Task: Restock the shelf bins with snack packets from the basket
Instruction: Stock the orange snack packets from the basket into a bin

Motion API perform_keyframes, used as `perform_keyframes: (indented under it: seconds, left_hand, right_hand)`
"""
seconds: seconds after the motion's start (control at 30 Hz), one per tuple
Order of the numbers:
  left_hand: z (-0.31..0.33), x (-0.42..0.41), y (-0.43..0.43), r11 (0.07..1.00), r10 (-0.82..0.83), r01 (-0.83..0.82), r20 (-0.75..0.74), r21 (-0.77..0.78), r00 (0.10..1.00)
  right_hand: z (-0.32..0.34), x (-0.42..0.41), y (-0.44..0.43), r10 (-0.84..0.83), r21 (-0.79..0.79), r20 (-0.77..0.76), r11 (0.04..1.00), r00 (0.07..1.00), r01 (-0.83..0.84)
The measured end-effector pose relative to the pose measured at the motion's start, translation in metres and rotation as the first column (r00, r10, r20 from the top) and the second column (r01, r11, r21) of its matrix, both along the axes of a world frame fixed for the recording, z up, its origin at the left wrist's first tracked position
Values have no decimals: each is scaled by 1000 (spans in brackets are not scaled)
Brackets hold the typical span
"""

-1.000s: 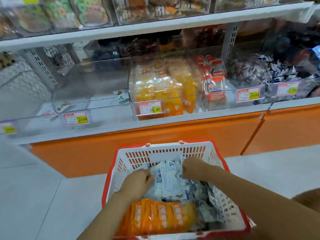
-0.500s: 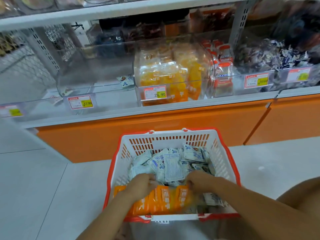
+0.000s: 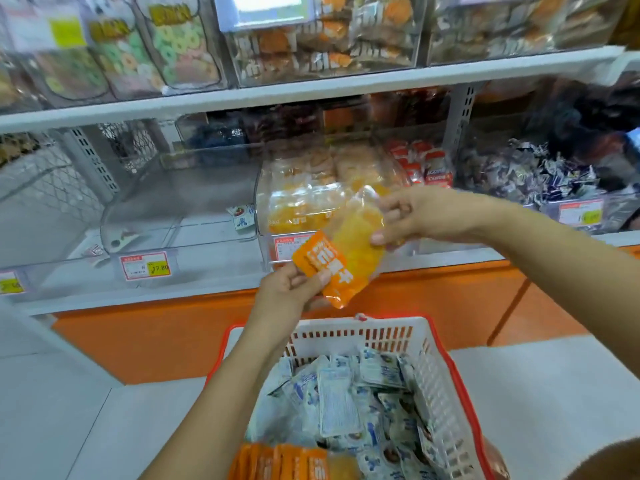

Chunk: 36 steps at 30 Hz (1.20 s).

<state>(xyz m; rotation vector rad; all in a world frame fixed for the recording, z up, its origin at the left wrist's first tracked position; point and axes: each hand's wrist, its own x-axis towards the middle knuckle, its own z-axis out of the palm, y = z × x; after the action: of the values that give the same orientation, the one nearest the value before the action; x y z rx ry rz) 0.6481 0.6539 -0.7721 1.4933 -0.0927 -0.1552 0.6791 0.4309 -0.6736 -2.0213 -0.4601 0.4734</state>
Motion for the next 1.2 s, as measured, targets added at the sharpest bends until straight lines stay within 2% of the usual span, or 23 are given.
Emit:
perform_keyframes:
  seconds: [0.07, 0.13, 0.2, 0.27, 0.37, 0.4, 0.47, 0.53, 0.6, 0.8, 0.9, 0.93, 0.97, 1.07, 1.1, 1.2]
  left_hand:
    - [27, 10, -17, 999, -45, 44, 59, 15, 997]
    - [47, 29, -33, 991, -56, 34, 159, 132, 986]
    - [64, 57, -47, 936, -51, -73, 336, 345, 940]
    - [76, 87, -61, 821, -136, -168, 474, 545, 870]
    - [81, 128, -78, 645, -295, -178, 457, 743, 839]
    - [80, 139, -84, 589, -341, -163, 426, 792, 838]
    - [77, 157, -93, 495, -423, -86, 326, 865, 845]
    - [73, 172, -102, 454, -459, 26, 209, 891, 863]
    - [71, 182, -108, 453, -479, 100, 147, 886, 866]
    - [63, 211, -109, 406, -540, 34, 210, 913, 815]
    - [56, 227, -99, 547, -431, 78, 200, 834, 880]
    - [53, 232, -95, 555, -381, 60, 190, 830, 905]
    - [49, 238, -93, 526, -376, 10, 222, 851, 900]
    - [46, 242, -95, 380, -417, -179, 341, 907, 842]
    - [47, 242, -98, 359, -423, -216, 365, 908, 829]
    - [52, 248, -100, 368, -338, -291, 418, 883, 843]
  right_hand:
    - [24, 6, -11, -53, -67, 122, 996, 991, 62]
    - [42, 15, -24, -196, -84, 262, 971, 945, 224]
    - [57, 22, -34, -325, -83, 390, 920, 862, 384]
    - [66, 31, -42, -389, -104, 470, 867, 792, 488]
    - [74, 42, -45, -319, -276, 644, 751, 695, 600]
    - [75, 47, -43, -264, -334, 702, 697, 661, 634]
    - [75, 54, -36, -217, -364, 741, 666, 636, 651]
    - [73, 64, -31, -185, -397, 736, 661, 651, 637]
    - [68, 74, -26, -163, -430, 731, 644, 663, 633]
    - [59, 91, -8, -134, -458, 762, 580, 633, 674]
    - [59, 92, -4, -133, -448, 786, 552, 604, 704]
    - [59, 92, -2, -130, -440, 796, 545, 591, 713]
    - [58, 92, 1, -130, -436, 801, 542, 584, 718]
    - [54, 93, 14, -126, -445, 797, 539, 591, 715]
    - [54, 94, 18, -112, -457, 796, 533, 595, 712]
    - [61, 97, 24, -84, -457, 821, 496, 565, 738]
